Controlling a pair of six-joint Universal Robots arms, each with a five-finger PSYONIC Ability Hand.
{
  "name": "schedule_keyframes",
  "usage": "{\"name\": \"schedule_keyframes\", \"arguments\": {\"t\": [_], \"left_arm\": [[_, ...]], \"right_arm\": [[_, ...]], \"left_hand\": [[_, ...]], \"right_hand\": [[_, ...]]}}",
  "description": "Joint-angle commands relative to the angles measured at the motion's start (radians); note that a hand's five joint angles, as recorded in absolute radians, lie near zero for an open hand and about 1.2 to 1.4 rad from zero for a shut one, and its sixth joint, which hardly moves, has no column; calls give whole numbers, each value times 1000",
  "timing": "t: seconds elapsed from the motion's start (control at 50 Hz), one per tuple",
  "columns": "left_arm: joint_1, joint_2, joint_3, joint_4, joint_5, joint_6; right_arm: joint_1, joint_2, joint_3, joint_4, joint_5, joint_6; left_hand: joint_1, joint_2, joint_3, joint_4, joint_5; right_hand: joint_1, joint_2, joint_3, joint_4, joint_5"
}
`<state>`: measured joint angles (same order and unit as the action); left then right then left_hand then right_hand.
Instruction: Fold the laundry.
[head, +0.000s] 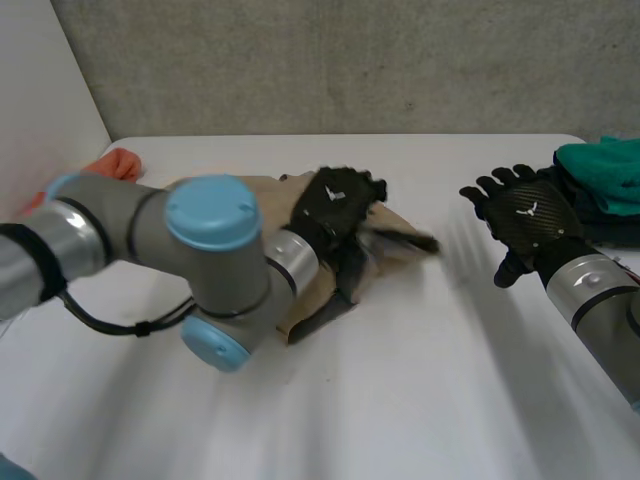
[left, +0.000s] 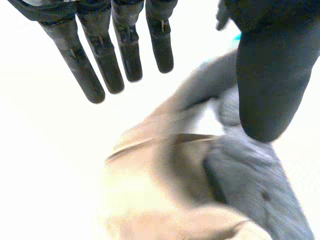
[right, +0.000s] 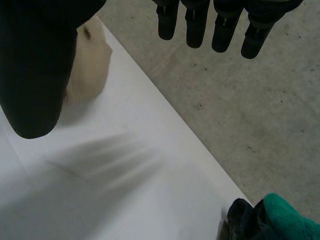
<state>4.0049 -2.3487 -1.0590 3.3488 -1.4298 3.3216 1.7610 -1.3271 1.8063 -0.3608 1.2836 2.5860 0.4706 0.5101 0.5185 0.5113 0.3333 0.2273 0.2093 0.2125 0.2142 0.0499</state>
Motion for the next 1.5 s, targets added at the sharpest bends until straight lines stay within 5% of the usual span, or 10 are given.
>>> {"name": "schedule_keyframes", "arguments": {"t": [0.02, 0.28, 0.44, 0.62, 0.78, 0.84, 0.9, 1.22, 1.36, 1.5], "left_arm": [[-3, 149, -36, -72, -23, -2], [305, 384, -176, -80, 25, 3], [514, 125, -75, -80, 178, 148], [622, -136, 132, -71, 249, 361], [628, -314, 307, -26, 281, 368], [623, -342, 338, -15, 282, 368], [609, -340, 333, 6, 279, 368], [451, 271, -209, 143, 144, 349], [393, 497, -514, 143, 146, 314], [255, 534, -679, 155, 143, 248]], "right_arm": [[-9, 0, -10, 14, 0, 46], [35, -3, -91, 224, -10, 200], [135, 86, -130, 215, -1, 212], [236, 239, -232, 111, 112, 209], [299, 388, -315, 10, 172, 198], [302, 422, -335, -9, 175, 197], [299, 447, -361, -20, 178, 190], [137, 267, -518, -69, 194, 118], [89, 417, -781, -69, 152, 128], [66, 652, -999, -89, 33, 195]], "left_hand": [[-210, -249, -258, -250, -247], [-242, -282, -290, -283, -280], [-228, -267, -276, -268, -265], [-222, -261, -270, -263, -259], [-67, -106, -115, -107, -104], [433, 393, 385, 392, 396], [925, 885, 877, 884, 887], [926, 886, 878, 885, 888], [926, 886, 878, 885, 888], [926, 886, 878, 885, 888]], "right_hand": [[-53, -35, -38, -40, -50], [-53, -35, -38, -40, -50], [-53, -35, -38, -40, -50], [-53, -35, -38, -40, -50], [121, 139, 136, 134, 124], [350, 368, 365, 363, 353], [1050, 1068, 1065, 1063, 1053], [1169, 1187, 1184, 1182, 1172], [1169, 1187, 1184, 1182, 1172], [1169, 1187, 1184, 1182, 1172]]}}
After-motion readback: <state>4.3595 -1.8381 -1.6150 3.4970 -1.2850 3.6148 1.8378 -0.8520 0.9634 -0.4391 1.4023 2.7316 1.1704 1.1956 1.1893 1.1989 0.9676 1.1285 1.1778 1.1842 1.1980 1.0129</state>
